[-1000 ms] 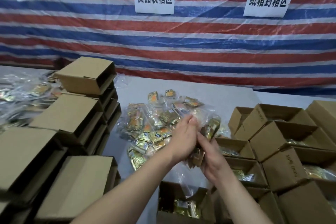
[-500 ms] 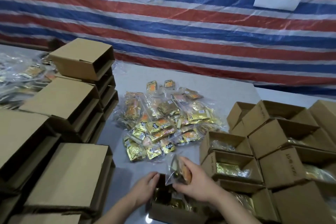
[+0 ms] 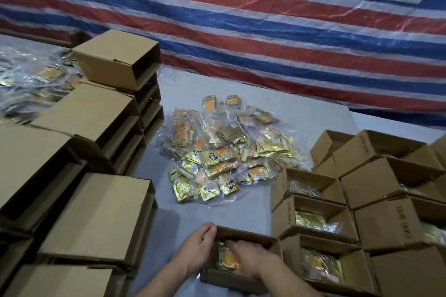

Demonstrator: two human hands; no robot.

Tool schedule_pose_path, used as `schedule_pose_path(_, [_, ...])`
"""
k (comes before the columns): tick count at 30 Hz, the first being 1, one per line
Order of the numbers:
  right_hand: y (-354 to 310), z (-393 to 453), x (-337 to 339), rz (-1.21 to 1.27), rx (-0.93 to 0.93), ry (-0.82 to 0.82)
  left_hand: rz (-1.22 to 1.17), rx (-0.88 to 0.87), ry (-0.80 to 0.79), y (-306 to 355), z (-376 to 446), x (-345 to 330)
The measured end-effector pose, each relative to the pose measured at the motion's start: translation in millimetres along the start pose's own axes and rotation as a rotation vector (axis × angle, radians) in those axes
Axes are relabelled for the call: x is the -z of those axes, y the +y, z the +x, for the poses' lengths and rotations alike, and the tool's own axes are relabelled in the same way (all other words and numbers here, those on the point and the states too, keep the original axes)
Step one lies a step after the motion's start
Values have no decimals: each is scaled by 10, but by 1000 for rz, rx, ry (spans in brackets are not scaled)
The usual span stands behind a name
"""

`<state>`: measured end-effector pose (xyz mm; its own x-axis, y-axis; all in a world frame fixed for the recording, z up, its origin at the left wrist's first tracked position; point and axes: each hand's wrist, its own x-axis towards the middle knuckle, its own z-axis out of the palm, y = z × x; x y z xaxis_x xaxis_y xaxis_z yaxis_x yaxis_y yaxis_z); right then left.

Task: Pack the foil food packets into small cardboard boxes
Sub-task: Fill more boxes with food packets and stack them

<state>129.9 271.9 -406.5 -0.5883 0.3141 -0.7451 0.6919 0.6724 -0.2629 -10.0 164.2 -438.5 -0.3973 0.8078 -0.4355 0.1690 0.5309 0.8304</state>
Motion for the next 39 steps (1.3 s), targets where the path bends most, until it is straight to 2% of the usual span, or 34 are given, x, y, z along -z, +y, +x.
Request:
schedule_pose_path(2, [-8,30,-41,38,-11,0,4,-9,10,4,-13,-5])
schedule_pose_path(6, [33,-140,-28,387,-18,11,19,-39,-13,2,-34,17])
schedule_pose_path(10, [100,-329,34,315,-52,165,9,-31,-34,-10,-30,14])
schedule_pose_path(12, [52,-333,31,239,-143,92,16,-27,-30,-6,-20,18])
schedule_pose_path(14, [-18,-278,12,236,-215,-77,20,-34,-20,-3,-9,15])
schedule_pose_path(17, [-101,-226,40,318,-186,-314,40,-39,-5,-10,-28,2])
schedule_pose_path(19, [-119,-220,-7,396,-214,-329,50,-31,-3,-27,-43,-4])
schedule_pose_path(20, [-127,-222,-47,405,-259,-307,43,-27,-4,-39,-44,-9])
schedule_pose_path(22, [-126,-247,-111,387,-321,-120,34,-20,-5,-39,-42,-12])
schedule_pose_path(24, [-79,-302,-110,329,-287,102,36,-10,-6,-18,-31,5])
schedule_pose_path(26, [-59,-385,-81,312,-221,250,45,9,-27,8,-23,20])
schedule_pose_path(31, [-115,-530,-22,293,-201,334,76,24,-42,92,-24,-18])
schedule_pose_path(36, [86,-683,-36,61,-292,687,60,64,-60,167,-115,-98])
schedule_pose_path(39, [179,-719,-28,75,-421,647,99,69,-44,182,-111,-147])
